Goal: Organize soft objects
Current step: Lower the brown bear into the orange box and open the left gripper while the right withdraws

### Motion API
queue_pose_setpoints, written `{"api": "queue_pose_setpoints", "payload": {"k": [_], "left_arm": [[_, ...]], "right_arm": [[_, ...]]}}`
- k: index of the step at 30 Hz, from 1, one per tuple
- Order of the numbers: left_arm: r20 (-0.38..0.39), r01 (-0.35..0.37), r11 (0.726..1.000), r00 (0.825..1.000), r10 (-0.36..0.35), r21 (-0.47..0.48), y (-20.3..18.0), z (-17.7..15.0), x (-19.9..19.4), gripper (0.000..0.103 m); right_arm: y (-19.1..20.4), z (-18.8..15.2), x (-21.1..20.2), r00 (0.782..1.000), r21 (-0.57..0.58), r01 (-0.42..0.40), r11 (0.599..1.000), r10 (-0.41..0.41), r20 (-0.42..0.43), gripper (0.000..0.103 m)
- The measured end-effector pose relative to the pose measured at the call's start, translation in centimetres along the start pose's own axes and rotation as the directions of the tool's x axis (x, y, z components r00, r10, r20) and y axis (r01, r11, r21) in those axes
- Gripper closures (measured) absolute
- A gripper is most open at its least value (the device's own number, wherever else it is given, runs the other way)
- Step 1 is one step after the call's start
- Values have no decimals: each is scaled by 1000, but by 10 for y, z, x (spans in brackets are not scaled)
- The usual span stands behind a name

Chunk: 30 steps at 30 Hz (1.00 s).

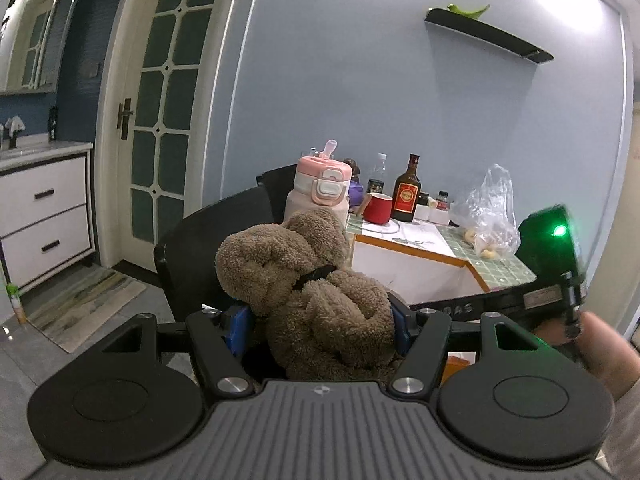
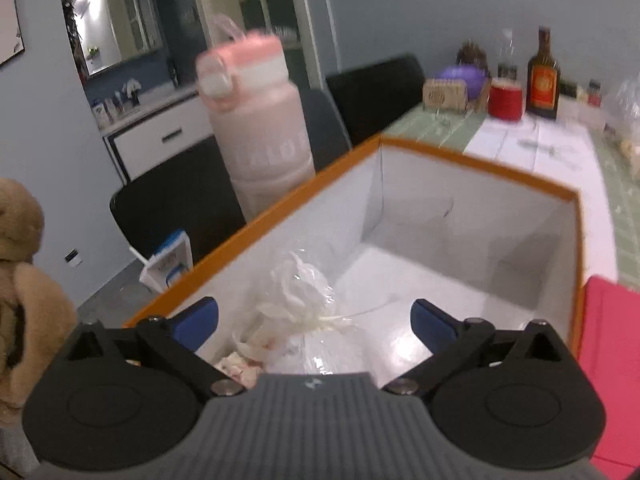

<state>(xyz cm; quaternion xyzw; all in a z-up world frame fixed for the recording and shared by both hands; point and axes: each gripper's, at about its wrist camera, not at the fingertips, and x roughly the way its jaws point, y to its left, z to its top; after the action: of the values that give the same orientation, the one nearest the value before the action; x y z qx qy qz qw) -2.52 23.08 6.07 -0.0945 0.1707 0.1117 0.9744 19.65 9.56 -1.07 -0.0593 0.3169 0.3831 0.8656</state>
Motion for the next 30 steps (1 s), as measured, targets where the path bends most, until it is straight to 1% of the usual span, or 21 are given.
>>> {"api": "queue_pose_setpoints", "payload": {"k": [2,5,7,10,12,15,17,20,22,25,27,30], "left_arm": [[-3,-2,1000,1000,2,25,-4,0,0,28],[-4,2,999,1000,-2,46,-10,2,1,28],[-1,6,998,1000,-6,59,-15,5,2,28],[5,17,997,1000,-18,79,-26,10,6,28],[-1,42,996,999,-42,83,-37,15,12,28],[-25,80,993,997,-78,87,-53,22,25,28],[-39,98,989,995,-94,110,-66,25,34,28],[-58,107,983,993,-99,150,-82,27,48,28],[-70,115,979,992,-104,169,-91,28,58,28],[-103,137,975,987,-121,173,-99,28,77,28],[-125,153,976,983,-134,156,-103,29,92,28],[-175,174,977,973,-151,127,-108,29,119,28]], "right_arm": [[0,0,-12,999,-18,0,1000,0,41,3],[-6,-5,-35,989,-42,15,999,-9,145,3],[-13,-10,-49,974,-72,63,995,-46,223,3],[-24,-17,-60,954,-126,133,983,-93,284,3],[-31,-27,-66,935,-132,172,976,-119,335,3],[-50,-40,-66,909,-88,173,981,-124,397,3],[-62,-45,-61,907,-31,153,988,-128,401,3],[-74,-53,-59,913,25,101,995,-102,395,3],[-77,-58,-62,909,48,111,993,-121,398,3],[-82,-60,-63,894,94,147,985,-173,414,3],[-88,-62,-66,883,133,154,979,-197,427,3],[-99,-65,-69,877,201,151,968,-225,424,3]]}}
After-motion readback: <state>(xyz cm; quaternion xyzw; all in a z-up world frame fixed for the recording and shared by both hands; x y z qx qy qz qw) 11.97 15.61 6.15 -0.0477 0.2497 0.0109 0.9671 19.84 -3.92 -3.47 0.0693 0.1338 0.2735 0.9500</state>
